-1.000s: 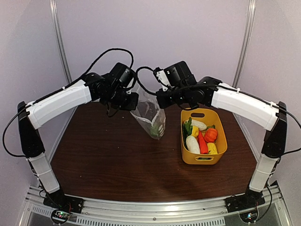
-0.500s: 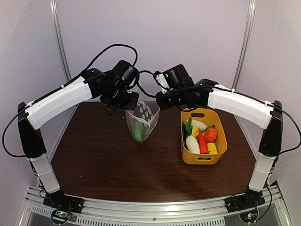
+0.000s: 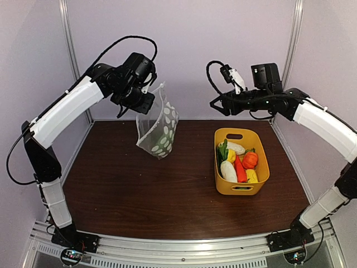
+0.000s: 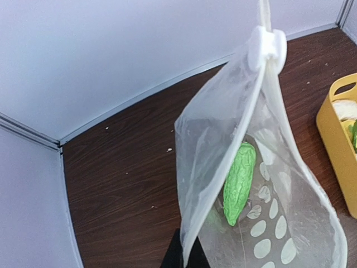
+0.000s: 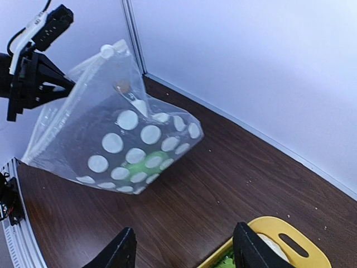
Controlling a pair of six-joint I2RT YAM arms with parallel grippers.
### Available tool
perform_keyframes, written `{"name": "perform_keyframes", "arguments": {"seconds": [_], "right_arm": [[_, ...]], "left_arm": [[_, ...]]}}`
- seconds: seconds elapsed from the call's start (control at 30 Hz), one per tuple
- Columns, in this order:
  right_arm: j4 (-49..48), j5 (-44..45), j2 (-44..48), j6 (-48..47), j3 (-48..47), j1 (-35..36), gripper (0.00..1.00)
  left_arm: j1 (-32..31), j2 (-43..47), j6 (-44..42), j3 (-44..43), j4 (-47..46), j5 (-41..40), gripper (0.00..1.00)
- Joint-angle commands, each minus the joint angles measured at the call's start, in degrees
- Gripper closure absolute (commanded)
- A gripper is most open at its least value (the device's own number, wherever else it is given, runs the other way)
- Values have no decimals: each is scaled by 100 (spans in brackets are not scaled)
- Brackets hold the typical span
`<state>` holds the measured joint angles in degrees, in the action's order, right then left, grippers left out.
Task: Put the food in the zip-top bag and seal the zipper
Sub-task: Adjust the zipper food storage bag at the center of the board, then pick up the fake fruit from the bin.
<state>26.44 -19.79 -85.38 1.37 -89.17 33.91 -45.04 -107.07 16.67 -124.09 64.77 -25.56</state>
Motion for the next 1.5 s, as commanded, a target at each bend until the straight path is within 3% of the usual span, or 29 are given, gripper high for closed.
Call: {"name": "perform_keyframes", "arguments": {"seconds": [0.0,0.07,0.3,0.5,0.6,0.73,0.8,1.0,1.07,1.27,1.47], "right_arm": [[645,-792,12,-1150,595,-635,38],[1018,-1373,-19,-1824,874,-939,36],[1313,-325,-384,-2426,1263,-1124,35],[1806,329,-1076,-2998,1025,-1138,35],[1900,261,-1325,-3073,987,-1159,22],[1346,436,-1310,-3021,1245,-1159,17],[1257,637,-1455,-3045,1169,-1170,19],[1616,432,-2167,-3155,595,-1387,41],[1677,431,-2352,-3204,470,-1426,43],[1907,200,-2747,-3272,140,-1440,40],[2152,-10,-3153,-3207,-100,-1440,30]], "left_arm": [[30,53,-593,-40,463,-517,100],[30,69,-746,76,366,-507,100],[31,-287,-937,508,-229,718,100],[46,-710,-932,983,-726,1617,100],[52,-777,-812,1081,-915,2297,100],[54,-659,-704,1488,-1285,2940,100],[61,-576,-653,1678,-1454,3053,100],[133,-297,-543,1884,-1708,3342,100],[209,-94,-452,2074,-1954,3557,100],[324,344,-382,2574,-2423,3831,100],[360,424,-371,2696,-2469,3828,100]]}}
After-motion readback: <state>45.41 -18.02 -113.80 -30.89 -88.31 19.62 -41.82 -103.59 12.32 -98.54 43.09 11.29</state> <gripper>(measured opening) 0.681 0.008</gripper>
